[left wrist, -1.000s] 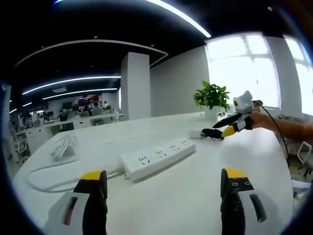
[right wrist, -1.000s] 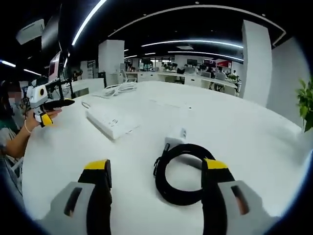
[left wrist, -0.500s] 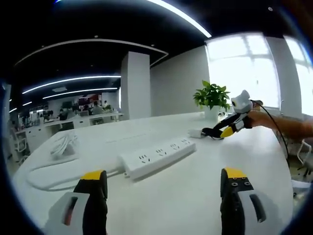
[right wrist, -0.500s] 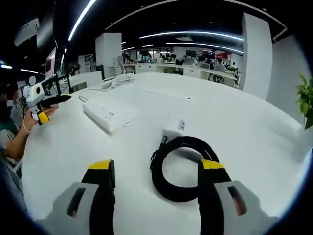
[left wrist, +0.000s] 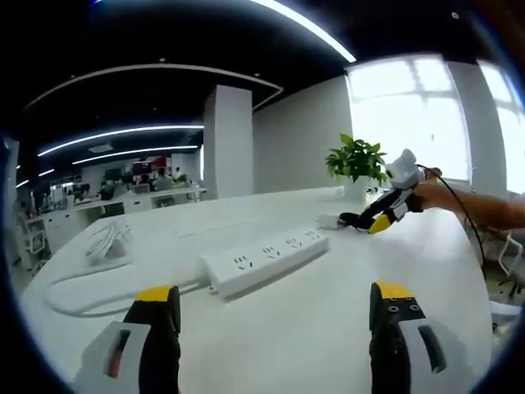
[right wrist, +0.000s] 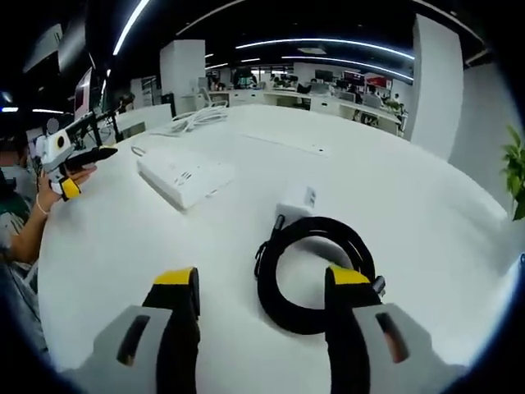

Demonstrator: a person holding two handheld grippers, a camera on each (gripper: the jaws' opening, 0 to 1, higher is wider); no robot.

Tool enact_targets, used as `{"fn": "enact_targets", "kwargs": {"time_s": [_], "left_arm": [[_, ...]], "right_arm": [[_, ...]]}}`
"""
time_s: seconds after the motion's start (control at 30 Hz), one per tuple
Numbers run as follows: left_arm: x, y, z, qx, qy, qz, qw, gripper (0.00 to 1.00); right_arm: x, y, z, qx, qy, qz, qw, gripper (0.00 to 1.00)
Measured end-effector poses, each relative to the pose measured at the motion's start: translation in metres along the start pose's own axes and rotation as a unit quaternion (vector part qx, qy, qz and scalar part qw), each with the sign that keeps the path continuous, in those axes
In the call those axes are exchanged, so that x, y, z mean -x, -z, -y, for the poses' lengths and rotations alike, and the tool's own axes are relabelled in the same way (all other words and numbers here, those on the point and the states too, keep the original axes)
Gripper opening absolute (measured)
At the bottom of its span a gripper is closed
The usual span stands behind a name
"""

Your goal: Straighten the power strip on the desk, plug the charger into it

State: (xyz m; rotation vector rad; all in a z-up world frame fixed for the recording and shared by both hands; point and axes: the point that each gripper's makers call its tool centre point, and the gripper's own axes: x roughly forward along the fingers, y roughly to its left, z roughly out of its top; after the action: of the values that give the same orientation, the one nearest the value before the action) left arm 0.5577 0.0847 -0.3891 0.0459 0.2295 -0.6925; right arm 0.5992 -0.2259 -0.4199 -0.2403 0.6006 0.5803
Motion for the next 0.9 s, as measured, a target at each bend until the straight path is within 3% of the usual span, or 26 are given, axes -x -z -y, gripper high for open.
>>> {"fn": "enact_targets", "kwargs": {"time_s": [0.53,0.7,0.9], "left_arm": [[0.0032,-0.0034,-0.0049,0.003,-0.005,0.002,1.0,0.98],[0.0035,-0.0043,-0.0056,0.002,-0.005,0.001,1.0,0.98],[0.0039,-0.006,-0.0081,0.006,-0.007,0.003,1.0,0.97]], "right_arm": [[-0.0053,0.0052,0.0043,0.03,0.012,-0.042,0.9986,0.47],[-0.0072,0.0042,0.0082,0.037,0.009,-0.043,0.9984,0.35],[-0.0082,0.0042,0.0068,0.034,0.004,-0.037,0.9987,0.29]]}}
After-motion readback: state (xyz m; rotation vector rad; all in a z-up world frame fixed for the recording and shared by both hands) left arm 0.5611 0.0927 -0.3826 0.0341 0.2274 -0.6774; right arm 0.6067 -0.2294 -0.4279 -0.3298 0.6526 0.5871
